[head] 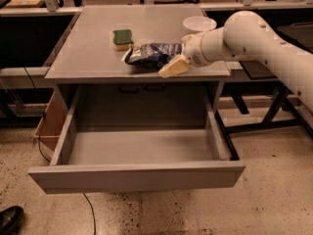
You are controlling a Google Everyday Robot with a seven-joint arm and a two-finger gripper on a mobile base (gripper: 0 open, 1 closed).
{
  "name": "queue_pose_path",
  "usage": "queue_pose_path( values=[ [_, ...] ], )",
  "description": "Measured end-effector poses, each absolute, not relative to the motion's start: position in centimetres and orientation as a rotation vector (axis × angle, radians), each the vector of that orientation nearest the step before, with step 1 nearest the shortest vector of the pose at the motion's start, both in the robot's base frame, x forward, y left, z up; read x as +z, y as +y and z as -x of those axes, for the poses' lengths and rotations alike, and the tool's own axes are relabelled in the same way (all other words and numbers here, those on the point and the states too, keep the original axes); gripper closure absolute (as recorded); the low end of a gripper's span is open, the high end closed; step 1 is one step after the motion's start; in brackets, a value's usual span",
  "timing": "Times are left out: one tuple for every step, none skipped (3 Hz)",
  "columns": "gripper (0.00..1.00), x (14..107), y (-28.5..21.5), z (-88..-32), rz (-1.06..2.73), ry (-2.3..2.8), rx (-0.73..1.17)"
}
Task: Pick blue chip bag from top drawer and place on counter
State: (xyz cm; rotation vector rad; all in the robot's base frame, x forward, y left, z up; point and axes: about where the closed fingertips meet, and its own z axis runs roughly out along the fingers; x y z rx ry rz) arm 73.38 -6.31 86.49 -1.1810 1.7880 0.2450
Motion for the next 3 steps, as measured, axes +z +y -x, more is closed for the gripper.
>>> queue_pose_path(
  values=[
    [0.0, 87.6, -8.8, -71.0, 1.207, 1.779, 0.229],
    [0.0, 90.3, -13.4, -67.9, 1.259, 1.769, 0.174],
    [0.0, 90.0, -13.4, -67.4, 1.279, 1.774, 0.182]
  ],
)
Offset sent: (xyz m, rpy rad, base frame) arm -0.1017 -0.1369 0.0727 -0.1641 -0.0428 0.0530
